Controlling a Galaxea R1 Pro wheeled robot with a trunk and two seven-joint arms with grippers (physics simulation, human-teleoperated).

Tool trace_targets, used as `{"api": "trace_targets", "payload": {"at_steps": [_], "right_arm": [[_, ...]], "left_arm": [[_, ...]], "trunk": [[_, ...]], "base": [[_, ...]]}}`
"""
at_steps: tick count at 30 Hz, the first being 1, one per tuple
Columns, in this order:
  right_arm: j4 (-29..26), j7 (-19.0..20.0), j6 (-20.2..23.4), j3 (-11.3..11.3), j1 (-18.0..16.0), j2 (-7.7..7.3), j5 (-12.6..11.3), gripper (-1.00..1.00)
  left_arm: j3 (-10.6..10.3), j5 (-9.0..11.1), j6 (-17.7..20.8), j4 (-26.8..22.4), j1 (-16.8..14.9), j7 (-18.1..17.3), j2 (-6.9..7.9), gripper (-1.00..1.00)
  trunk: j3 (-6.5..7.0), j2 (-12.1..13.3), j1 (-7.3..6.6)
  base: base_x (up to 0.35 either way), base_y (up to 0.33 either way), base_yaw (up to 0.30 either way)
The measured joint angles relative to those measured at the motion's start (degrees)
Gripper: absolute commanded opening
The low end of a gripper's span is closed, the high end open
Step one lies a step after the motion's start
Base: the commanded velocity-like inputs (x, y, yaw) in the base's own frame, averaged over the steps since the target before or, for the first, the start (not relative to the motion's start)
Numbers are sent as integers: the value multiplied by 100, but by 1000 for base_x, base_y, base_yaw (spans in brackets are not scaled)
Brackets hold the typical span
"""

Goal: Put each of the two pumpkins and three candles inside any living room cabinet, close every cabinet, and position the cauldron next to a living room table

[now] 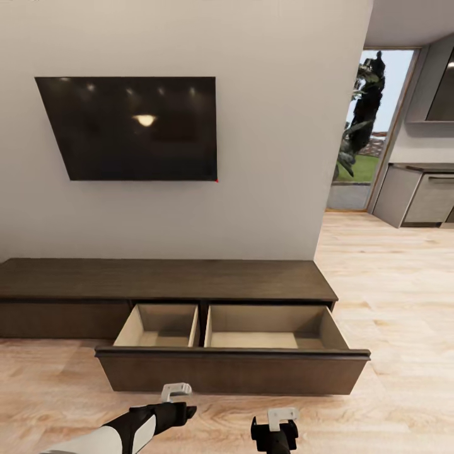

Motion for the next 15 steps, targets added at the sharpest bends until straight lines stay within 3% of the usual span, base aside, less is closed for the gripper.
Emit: {"api": "trace_targets", "payload": {"at_steps": [3,15], "right_arm": [[0,11,0,3,5,6,0,100],[4,208,-2,-2,71,1,-3,100]], "left_arm": [[-1,109,-7,0,3,168,-42,100],[-1,129,-7,0,3,206,-40,100]], "trunk": [[54,120,-66],[269,602,-330]], "base": [[0,0,0],[0,0,0]]}}
